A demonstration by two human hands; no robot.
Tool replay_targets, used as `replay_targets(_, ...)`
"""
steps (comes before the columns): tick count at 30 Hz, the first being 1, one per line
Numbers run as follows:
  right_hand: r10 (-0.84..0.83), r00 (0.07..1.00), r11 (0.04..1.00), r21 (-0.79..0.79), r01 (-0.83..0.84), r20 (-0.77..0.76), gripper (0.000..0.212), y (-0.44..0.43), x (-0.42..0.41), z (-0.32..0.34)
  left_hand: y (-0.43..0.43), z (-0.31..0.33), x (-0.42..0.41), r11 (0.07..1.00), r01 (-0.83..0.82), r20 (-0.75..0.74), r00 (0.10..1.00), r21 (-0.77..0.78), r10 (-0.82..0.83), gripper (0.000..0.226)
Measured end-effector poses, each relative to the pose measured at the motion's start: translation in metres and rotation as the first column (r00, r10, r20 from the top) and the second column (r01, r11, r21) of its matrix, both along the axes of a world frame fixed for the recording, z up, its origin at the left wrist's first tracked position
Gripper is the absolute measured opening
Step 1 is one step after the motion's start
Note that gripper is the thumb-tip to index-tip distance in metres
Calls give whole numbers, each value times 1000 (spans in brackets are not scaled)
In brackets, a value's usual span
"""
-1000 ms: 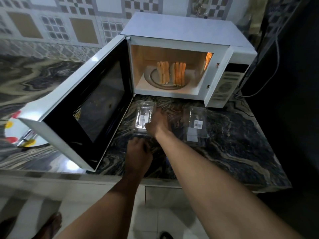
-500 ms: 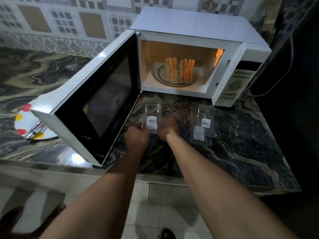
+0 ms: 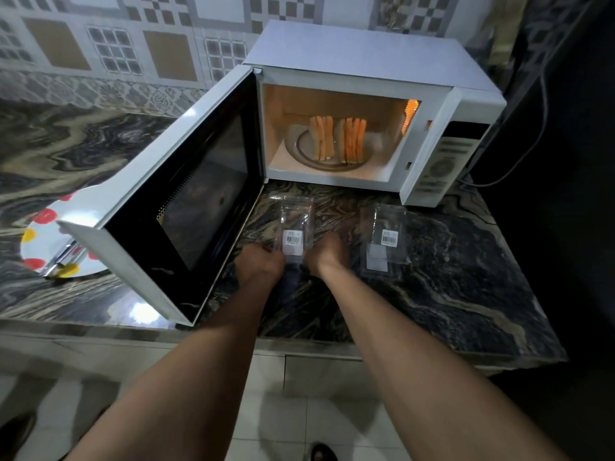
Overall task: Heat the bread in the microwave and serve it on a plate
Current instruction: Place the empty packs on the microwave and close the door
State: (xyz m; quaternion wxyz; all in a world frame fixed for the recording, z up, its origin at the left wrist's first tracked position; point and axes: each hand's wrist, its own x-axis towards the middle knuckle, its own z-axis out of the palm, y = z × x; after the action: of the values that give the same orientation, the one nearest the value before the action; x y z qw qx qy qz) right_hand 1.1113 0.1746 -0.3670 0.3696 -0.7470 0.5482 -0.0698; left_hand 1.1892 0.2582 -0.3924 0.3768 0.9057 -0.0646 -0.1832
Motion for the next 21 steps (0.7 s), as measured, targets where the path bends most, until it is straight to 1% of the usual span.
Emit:
replay_targets(2,32,999,998,-46,-33,-15,16,2,-3,9,1,2,-3,999,19,17,1000,32,-20,38)
replay_targets(3,47,998,996,-77,-50,-32,14,2,-6,15,2,4,-6,998,24,51,998,60,-27,39)
replay_targets(5,70,995,985,-149,-81,-77,8,-3,-14,29,2,11,-12,995,23,207,978,93,-42,37)
replay_targets(7,93,990,967,-227,-116,-110,11,-10,-26,47,-4,20,-20,998,60,375,925,23,-64,33)
replay_targets(8,99,988,955,-269,-127,-116,10,-14,-33,57,-9,25,-25,994,101,429,900,-27,-80,29)
replay_targets(9,98,988,945,-302,-130,-120,6,-19,-40,64,-15,31,-31,987,143,453,886,-74,-95,26)
replay_targets(10,99,988,932,-337,-135,-122,5,-25,-47,70,-22,37,-37,978,179,445,889,-111,-112,22)
replay_targets(11,98,988,923,-359,-135,-118,9,-32,-54,74,-28,43,-44,967,211,416,899,-141,-135,22)
replay_targets(13,92,989,920,-371,-127,-113,15,-44,-68,79,-41,52,-58,940,274,348,918,-204,-192,19)
replay_targets(15,59,994,917,-389,-90,-92,22,-56,-82,79,-52,53,-69,910,353,314,908,-218,-277,16)
replay_targets(17,16,997,917,-397,-46,-77,34,-66,-98,76,-60,50,-77,897,392,272,903,-205,-333,18)
replay_targets(19,-29,999,944,-329,17,-33,44,-76,-112,71,-65,45,-85,894,410,213,904,-183,-371,22)
replay_targets(21,-92,995,966,-239,95,25,49,-84,-122,64,-69,37,-92,892,427,142,902,-150,-407,29)
